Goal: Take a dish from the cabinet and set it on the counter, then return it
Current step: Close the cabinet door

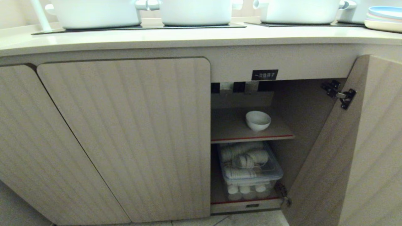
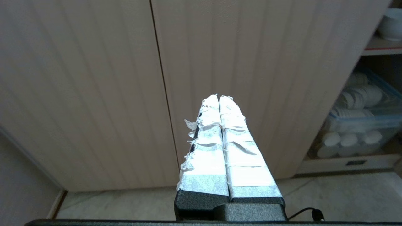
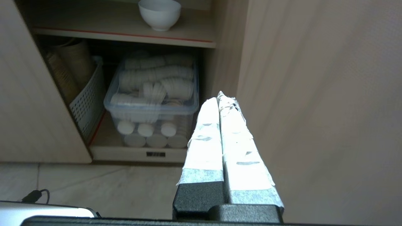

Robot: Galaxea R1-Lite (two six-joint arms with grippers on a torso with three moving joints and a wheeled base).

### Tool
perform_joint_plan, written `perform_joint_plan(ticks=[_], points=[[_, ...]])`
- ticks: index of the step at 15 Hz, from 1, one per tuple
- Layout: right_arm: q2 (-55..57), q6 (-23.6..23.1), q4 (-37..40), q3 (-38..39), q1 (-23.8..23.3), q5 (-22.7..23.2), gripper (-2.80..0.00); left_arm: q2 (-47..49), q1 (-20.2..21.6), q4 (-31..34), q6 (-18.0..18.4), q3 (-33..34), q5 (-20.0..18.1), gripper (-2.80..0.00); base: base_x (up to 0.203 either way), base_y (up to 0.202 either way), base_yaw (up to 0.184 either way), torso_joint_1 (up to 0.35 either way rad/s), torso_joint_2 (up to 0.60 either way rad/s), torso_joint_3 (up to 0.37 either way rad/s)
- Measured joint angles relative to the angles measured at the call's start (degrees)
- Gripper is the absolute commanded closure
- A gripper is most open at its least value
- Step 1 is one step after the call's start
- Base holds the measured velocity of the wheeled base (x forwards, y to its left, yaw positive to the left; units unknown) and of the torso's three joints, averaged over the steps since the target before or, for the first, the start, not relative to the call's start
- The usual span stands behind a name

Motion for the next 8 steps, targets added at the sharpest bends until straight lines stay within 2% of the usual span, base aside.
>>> perform_joint_plan(ticks=[8], points=[[0.00, 0.02, 0.02, 0.00, 0.00, -0.05, 0.00, 0.00, 0.00, 0.00, 0.01, 0.00, 0.00, 0.00, -0.192, 0.000, -0.001, 0.002, 0.00, 0.006]])
